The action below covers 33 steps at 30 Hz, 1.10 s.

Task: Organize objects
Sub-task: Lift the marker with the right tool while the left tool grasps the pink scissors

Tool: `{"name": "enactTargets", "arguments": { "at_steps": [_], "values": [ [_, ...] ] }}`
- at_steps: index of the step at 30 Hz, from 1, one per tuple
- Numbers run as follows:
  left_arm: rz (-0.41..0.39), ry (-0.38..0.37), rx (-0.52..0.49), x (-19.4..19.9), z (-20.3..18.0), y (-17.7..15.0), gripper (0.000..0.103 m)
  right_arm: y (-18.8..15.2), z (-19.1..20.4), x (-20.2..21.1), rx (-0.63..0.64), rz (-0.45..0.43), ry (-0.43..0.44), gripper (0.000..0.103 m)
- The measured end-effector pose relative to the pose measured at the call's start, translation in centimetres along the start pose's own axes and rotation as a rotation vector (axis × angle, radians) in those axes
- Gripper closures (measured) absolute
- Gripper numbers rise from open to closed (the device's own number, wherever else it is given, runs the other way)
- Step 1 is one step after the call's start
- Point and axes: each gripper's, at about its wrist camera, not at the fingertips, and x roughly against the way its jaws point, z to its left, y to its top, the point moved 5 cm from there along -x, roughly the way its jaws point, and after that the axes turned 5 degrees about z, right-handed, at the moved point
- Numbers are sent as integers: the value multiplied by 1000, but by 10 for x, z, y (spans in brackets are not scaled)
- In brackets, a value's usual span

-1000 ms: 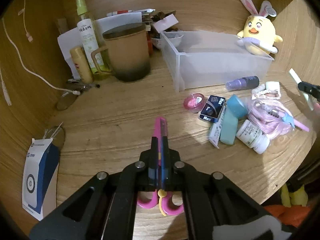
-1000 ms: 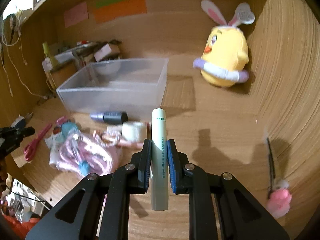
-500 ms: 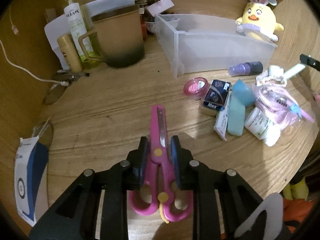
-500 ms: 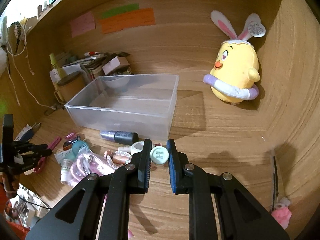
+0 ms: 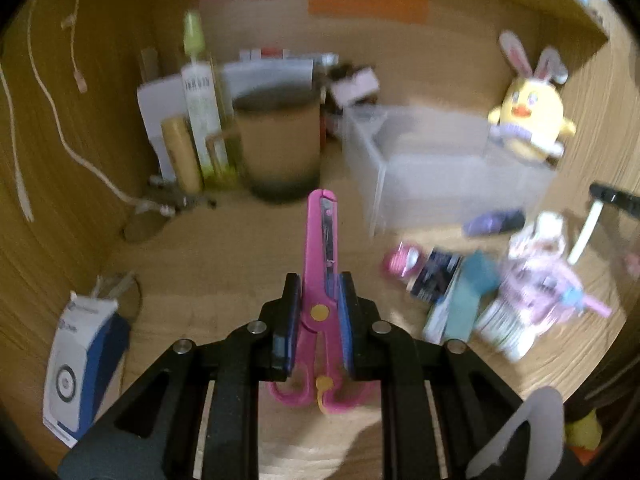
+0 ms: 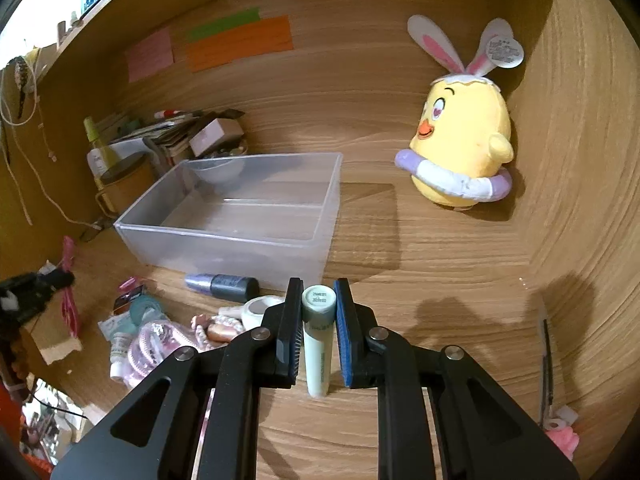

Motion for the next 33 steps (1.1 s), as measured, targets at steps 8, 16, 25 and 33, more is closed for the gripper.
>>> {"name": "enactTargets", "arguments": {
  "at_steps": [8, 16, 25, 33],
  "values": [
    [-121, -52, 17, 19, -13, 41, 88, 29, 5, 22, 17, -92, -2, 89],
    [-187, -98, -3, 23, -33, 85, 97, 71, 20, 39, 25, -208, 44, 89],
    [-222, -155, 5, 20, -45, 121, 97, 101, 38, -3, 21, -155, 149, 89],
    [-178, -142, -11, -8, -55, 138, 97, 105, 62, -48, 53, -56, 199, 89]
  ]
}}
